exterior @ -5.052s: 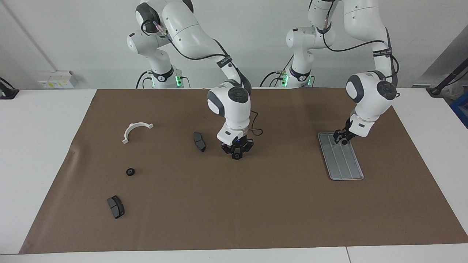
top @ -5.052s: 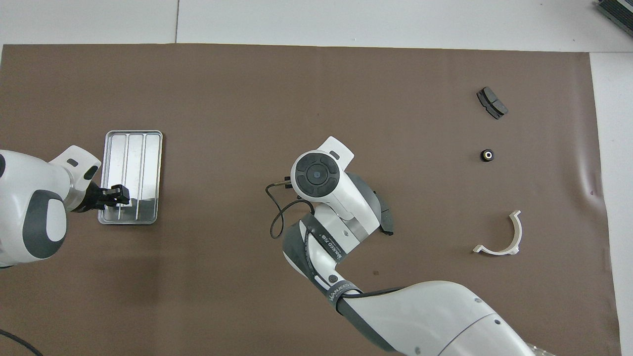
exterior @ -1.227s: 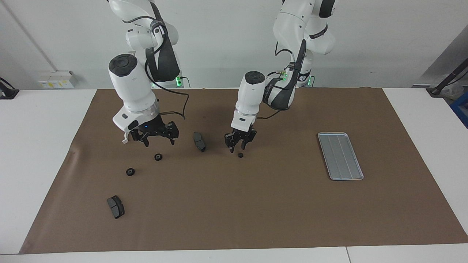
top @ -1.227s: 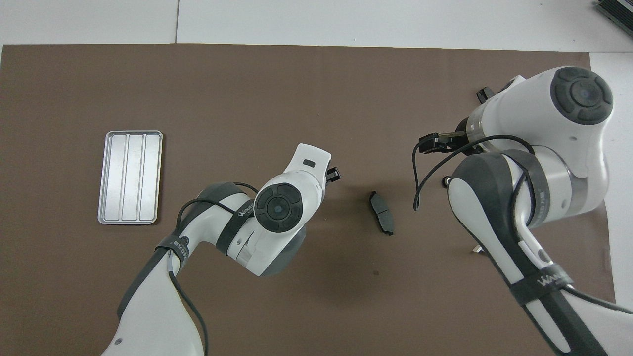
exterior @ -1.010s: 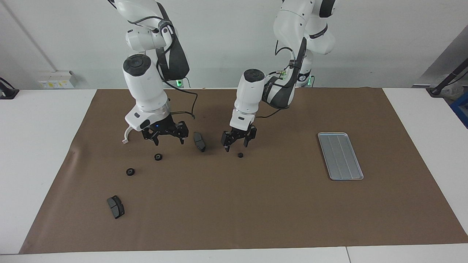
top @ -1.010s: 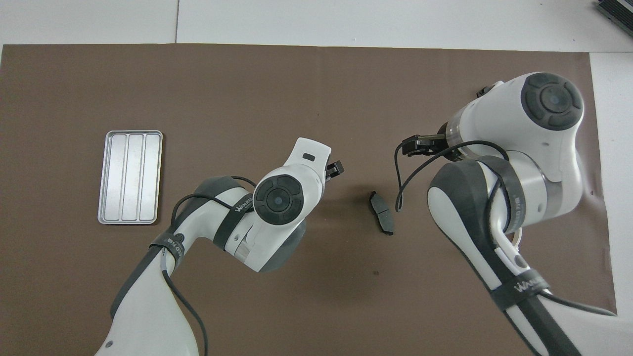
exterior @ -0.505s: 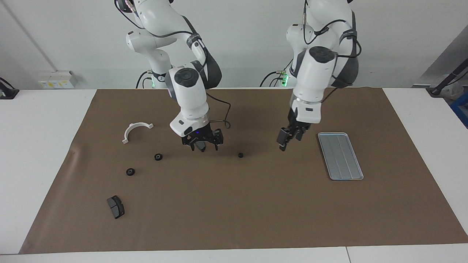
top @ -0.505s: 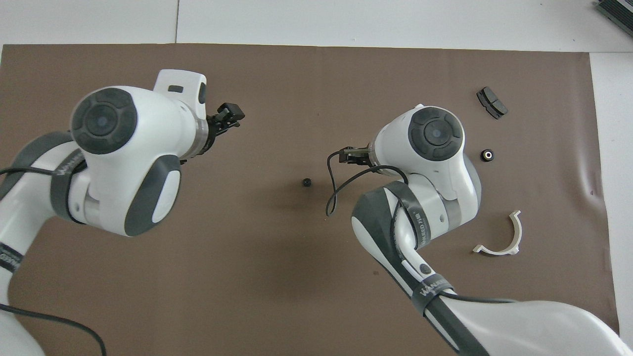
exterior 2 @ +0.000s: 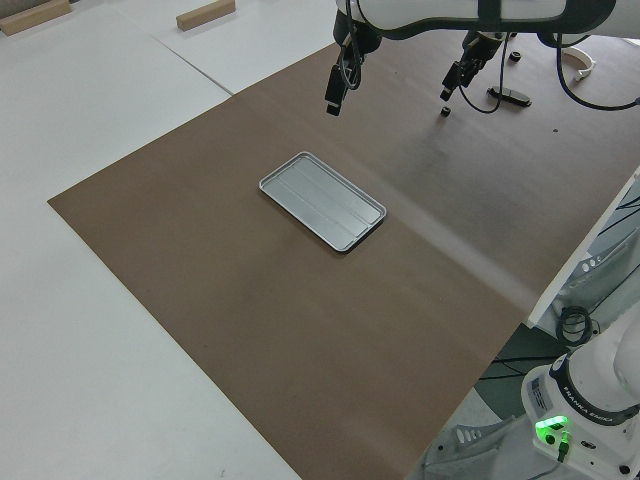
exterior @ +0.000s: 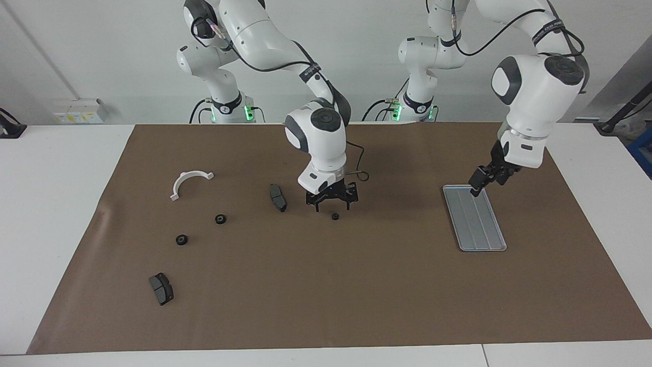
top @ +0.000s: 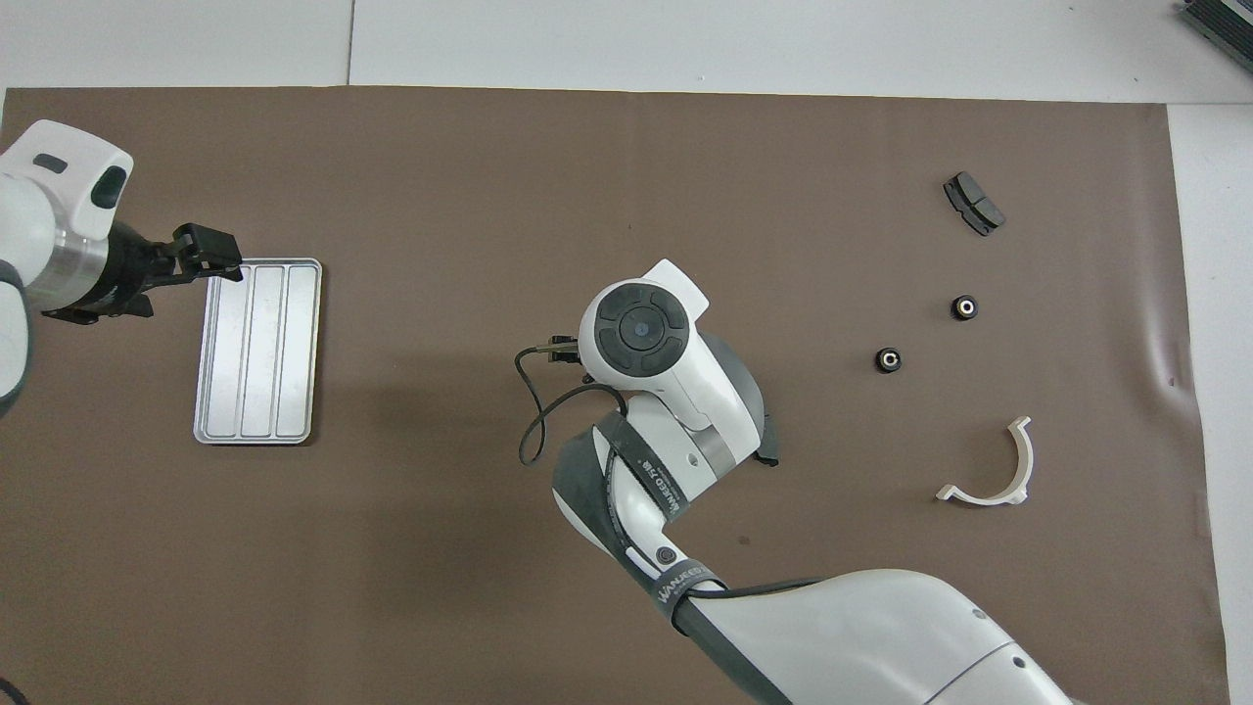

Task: Place bearing gear from tray to pile

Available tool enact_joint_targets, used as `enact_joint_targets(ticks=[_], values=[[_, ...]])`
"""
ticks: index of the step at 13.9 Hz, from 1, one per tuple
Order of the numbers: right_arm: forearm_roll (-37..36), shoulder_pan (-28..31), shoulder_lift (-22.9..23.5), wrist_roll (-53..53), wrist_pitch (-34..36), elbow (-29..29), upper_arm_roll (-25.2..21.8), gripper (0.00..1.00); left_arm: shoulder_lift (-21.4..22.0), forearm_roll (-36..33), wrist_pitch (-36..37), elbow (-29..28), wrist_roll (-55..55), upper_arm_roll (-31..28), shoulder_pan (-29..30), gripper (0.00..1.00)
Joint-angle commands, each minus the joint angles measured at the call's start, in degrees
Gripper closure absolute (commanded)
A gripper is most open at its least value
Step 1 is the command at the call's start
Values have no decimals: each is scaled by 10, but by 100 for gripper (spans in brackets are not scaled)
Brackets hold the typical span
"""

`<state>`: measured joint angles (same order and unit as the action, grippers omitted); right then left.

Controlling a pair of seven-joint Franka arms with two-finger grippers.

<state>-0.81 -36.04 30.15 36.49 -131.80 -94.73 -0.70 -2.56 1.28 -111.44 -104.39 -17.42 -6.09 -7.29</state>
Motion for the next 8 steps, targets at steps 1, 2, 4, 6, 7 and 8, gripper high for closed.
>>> enact_joint_targets(ticks=[1, 2, 4, 6, 7, 8], values=[[-16, -1, 26, 2, -19, 16, -1, 0, 35, -14, 88, 29, 59, 8, 30, 0], [-18, -1, 26, -1, -18, 15, -1, 0, 34, -33, 144, 68, 80, 9, 32, 0], [-18, -2, 25, -7, -19, 7, -1, 0, 27, -57, 226, 131, 111, 10, 29, 0], [-19, -3, 25, -10, -14, -3, -1, 17, 28, -56, 258, 152, 111, 16, 25, 0], [-19, -3, 25, -10, -14, -4, -1, 27, 27, -52, 277, 161, 112, 19, 23, 0], [-19, -4, 25, -10, -14, -5, -1, 34, 26, -51, 292, 176, 112, 28, 23, 0]])
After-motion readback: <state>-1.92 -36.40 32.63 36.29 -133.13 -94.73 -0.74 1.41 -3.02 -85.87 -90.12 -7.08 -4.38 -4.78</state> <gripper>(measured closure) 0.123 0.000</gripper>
